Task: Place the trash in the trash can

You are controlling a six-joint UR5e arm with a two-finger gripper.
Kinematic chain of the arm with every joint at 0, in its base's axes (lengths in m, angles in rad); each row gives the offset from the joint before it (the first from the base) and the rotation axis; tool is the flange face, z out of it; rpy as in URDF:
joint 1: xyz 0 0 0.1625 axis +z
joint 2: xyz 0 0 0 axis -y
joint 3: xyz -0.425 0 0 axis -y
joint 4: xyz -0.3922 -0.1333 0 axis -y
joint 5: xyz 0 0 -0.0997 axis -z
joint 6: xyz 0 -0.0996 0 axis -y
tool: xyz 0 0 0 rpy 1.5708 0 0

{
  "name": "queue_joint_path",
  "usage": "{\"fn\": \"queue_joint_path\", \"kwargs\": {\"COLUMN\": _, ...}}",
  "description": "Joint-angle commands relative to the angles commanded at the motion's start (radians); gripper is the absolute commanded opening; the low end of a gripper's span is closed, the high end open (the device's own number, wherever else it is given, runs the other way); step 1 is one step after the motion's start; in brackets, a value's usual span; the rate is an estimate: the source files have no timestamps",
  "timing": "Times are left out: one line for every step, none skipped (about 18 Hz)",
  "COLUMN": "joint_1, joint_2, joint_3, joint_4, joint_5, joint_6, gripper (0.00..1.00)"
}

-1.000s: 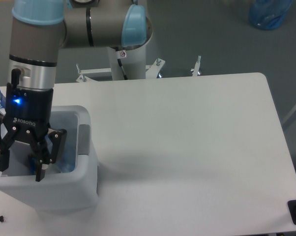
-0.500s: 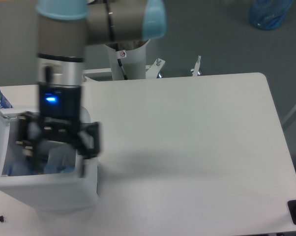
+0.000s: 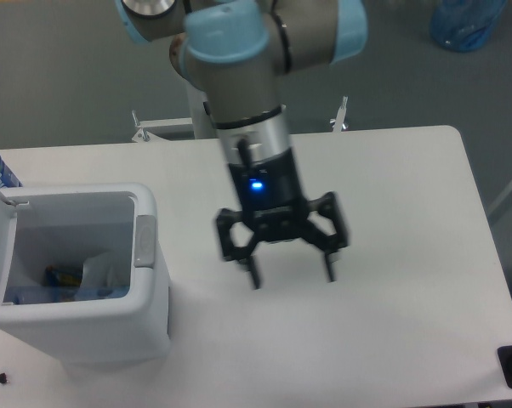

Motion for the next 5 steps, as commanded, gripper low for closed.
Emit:
{"fn": "queue_joint_path", "kwargs": {"joint_1": 0.014, "joint_2": 0.014, "joint_3": -0.006, "joint_4": -0.003, "joint_5": 0.002, "joint_6": 0.038, "gripper": 1.00}}
{"fn": "queue_joint_path", "kwargs": {"joint_1": 0.026, "joint_2": 0.022, "joint_3": -0.006, "joint_4": -0.011, "joint_5": 0.000, "joint_6": 0.077, "gripper": 1.00}}
{"fn": "queue_joint_path", "kwargs": {"joint_1": 0.034, "joint_2": 0.028, "joint_3": -0.006, "joint_4": -0.038, "joint_5": 0.003, "joint_6": 0.107, "gripper": 1.00}}
{"fn": "queue_joint_path", "kwargs": {"joint_1": 0.042, "joint_2": 0.034, "joint_3": -0.003, "joint_4": -0.073, "joint_5": 0.002, "joint_6": 0.134, "gripper": 1.00}}
{"fn": "queue_joint_path", "kwargs": {"joint_1": 0.054, "joint_2": 0.048, "joint_3": 0.000, "joint_4": -0.101, "joint_5": -0.001, "joint_6": 0.146, "gripper": 1.00}}
